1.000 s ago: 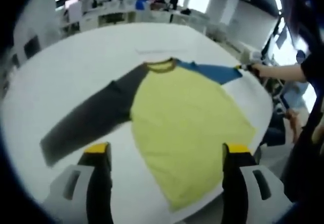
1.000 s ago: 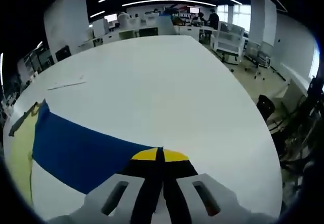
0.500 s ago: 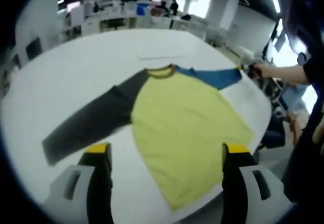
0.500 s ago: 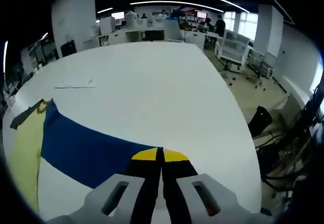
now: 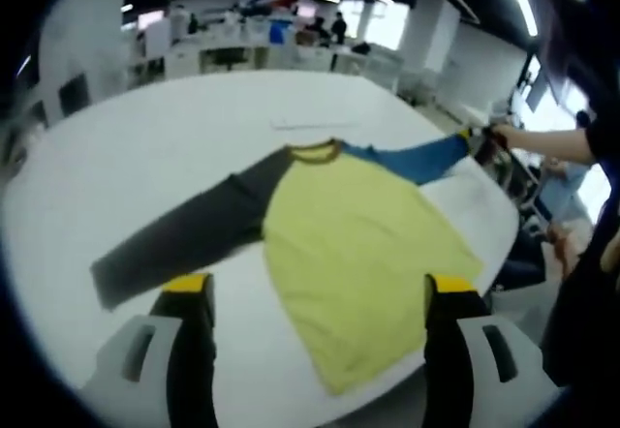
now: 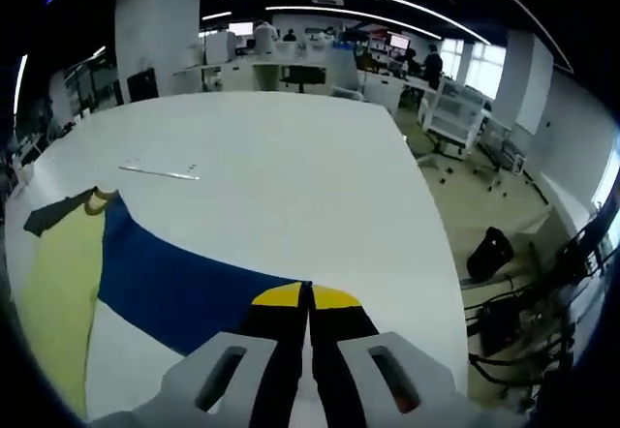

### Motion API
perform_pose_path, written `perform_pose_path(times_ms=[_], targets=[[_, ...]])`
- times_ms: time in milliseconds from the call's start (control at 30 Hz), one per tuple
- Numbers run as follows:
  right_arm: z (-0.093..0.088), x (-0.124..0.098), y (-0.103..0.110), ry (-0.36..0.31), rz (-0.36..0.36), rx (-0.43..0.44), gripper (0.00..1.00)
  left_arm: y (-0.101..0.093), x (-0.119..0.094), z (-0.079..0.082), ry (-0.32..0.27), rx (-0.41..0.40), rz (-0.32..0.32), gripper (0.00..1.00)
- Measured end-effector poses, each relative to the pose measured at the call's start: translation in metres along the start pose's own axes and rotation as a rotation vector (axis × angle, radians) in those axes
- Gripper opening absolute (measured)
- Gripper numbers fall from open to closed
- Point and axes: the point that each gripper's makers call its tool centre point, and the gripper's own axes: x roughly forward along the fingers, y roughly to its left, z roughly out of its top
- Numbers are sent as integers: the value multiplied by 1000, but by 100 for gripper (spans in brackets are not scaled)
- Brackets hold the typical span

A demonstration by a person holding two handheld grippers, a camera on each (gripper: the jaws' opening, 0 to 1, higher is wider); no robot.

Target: Fold the garment on the visible template until the final outline fits inside the template.

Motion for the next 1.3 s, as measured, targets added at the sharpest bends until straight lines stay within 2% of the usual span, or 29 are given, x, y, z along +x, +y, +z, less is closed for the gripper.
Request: perform_pose_path(times_ms=[267,367,500,800,933,1067,1300], targets=[[27,-28,25,-26,27,-68,2,-3,-16,-4,-31,4,4,85],[39,-39,33,-50,36,-77,2,-3,-20,-9,-9,43,14,85],[53,-52,44,-77,45,-92,2,-8,-25,-12,-10,62,7,85],[92,-78,73,-133,75,-142,2,-15,-32,-10,-36,60,-13,85],[114,-84,87,-154,95,-182,2,-29,-29,-6,-54,78,-39,85],[127,-98,104,-178,106,-201,2,-36,-32,-9,-53,103,-51,86],[145,-114,123,-214,134,-207,2,-41,-43,-12,-73,76,-53,86]])
